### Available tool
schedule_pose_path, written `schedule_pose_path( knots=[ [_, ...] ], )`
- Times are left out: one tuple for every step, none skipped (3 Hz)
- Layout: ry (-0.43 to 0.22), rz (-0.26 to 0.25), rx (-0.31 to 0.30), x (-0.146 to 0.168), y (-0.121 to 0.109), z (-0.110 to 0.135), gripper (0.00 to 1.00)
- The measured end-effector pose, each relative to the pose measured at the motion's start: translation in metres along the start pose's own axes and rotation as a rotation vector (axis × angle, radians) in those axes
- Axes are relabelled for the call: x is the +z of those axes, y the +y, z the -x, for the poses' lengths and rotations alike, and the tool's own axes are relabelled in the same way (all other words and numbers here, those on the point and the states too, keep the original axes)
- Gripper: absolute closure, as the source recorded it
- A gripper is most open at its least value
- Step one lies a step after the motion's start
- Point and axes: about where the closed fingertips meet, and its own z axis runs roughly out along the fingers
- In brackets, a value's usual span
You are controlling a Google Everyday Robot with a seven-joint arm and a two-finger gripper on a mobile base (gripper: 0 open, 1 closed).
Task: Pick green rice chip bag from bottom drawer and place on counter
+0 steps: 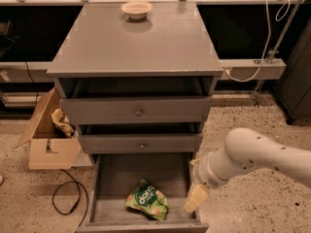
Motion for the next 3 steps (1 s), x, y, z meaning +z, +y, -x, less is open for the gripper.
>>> schedule_pose_path(
  knots=[
    [-0.113,0.011,0.016,0.091,-0.014,-0.015,0.00],
    [-0.116,0.016,0.027,0.097,-0.017,-0.019,0.00],
    [-0.167,-0.025,-0.020,0.151,-0.066,-0.026,0.00]
  ],
)
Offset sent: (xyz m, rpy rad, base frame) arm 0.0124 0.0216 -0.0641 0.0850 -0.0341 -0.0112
